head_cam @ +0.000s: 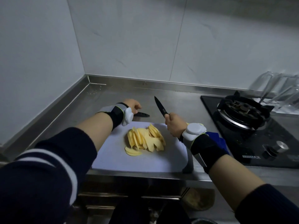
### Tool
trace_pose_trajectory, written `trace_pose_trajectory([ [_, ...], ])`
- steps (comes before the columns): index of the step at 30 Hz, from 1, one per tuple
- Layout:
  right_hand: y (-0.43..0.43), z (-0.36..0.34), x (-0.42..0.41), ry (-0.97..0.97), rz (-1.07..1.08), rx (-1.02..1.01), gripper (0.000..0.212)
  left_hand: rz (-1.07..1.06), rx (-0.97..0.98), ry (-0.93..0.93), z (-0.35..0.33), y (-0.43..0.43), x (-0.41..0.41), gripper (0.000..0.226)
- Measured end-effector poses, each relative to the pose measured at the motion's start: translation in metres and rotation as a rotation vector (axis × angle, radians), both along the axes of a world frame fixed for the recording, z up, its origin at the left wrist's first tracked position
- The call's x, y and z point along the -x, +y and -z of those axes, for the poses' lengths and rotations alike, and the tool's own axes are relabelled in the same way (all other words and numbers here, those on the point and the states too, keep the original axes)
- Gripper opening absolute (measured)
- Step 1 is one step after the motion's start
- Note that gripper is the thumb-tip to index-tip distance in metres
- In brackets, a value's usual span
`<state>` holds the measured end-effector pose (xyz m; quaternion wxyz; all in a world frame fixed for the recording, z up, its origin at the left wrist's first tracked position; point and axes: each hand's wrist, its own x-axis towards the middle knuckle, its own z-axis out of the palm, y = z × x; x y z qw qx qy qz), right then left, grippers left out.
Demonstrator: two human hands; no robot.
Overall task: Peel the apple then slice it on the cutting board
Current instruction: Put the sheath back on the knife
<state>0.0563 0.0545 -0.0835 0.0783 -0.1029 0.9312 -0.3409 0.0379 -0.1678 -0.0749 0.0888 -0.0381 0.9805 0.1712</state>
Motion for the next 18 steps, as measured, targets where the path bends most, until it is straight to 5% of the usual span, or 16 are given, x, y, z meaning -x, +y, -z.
trace_pose_trajectory([
  [6,-0.003,0.002,0.013,0.021,-0.046,-0.076,0.033,0.057,0.145,-0.032,0.009,0.004,0.018,0.049],
  [10,-0.002,0.005,0.011,0.045,-0.06,-0.109,0.032,0.012,0.006,0.061,0.015,-0.004,0.017,0.033],
  [14,0.004,0.005,0.007,0.069,-0.073,-0.076,0.032,-0.226,-0.673,0.294,0.013,-0.003,0.001,0.018],
  [18,0.011,-0.001,-0.007,0.103,-0.116,0.007,0.037,-0.385,-1.39,0.243,-0.002,0.006,-0.027,0.015],
])
